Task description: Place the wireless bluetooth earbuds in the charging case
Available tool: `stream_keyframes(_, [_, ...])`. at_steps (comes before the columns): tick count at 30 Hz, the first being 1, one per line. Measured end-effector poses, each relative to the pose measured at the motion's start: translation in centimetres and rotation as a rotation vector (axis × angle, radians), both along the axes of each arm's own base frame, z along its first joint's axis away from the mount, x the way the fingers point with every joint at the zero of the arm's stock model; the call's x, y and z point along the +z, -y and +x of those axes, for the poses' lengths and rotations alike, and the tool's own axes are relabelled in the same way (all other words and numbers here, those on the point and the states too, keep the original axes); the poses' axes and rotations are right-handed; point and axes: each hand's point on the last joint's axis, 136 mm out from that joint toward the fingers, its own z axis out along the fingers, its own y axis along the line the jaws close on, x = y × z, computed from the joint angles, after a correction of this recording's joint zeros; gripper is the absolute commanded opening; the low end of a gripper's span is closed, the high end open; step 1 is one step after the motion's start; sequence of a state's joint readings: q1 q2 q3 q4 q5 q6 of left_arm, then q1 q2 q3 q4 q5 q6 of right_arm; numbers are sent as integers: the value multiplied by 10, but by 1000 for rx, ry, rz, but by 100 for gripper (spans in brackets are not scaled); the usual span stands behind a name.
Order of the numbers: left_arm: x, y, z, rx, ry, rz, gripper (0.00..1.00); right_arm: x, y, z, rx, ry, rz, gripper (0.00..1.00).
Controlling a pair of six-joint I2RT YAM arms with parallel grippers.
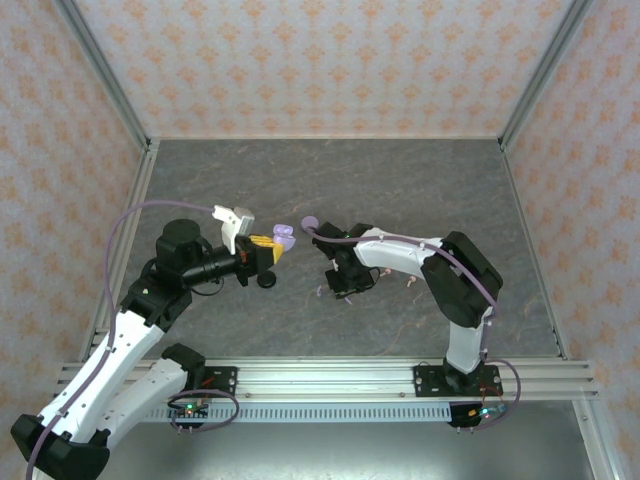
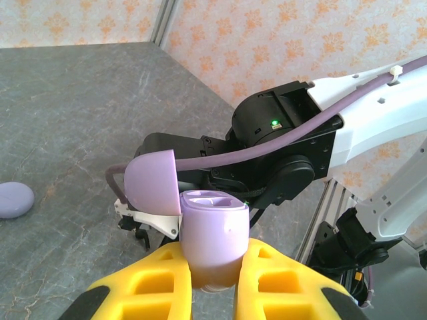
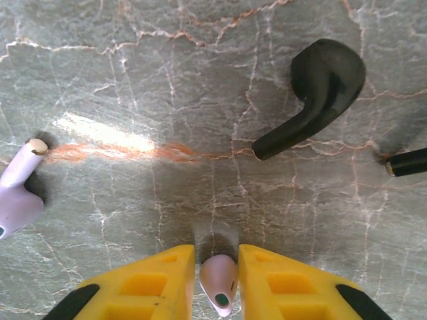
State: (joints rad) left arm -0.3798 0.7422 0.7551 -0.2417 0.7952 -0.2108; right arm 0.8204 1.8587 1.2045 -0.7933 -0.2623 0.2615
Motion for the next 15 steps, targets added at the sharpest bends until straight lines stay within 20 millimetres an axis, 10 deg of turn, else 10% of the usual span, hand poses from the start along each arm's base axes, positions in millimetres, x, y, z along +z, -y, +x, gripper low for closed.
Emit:
stream_keyframes(10, [0, 0, 0, 1, 0, 0, 1, 6, -2, 2, 0, 31, 34, 18])
stream_keyframes(15, [4, 1, 2, 5, -2, -18, 1, 60, -15, 15, -22, 155, 222, 18])
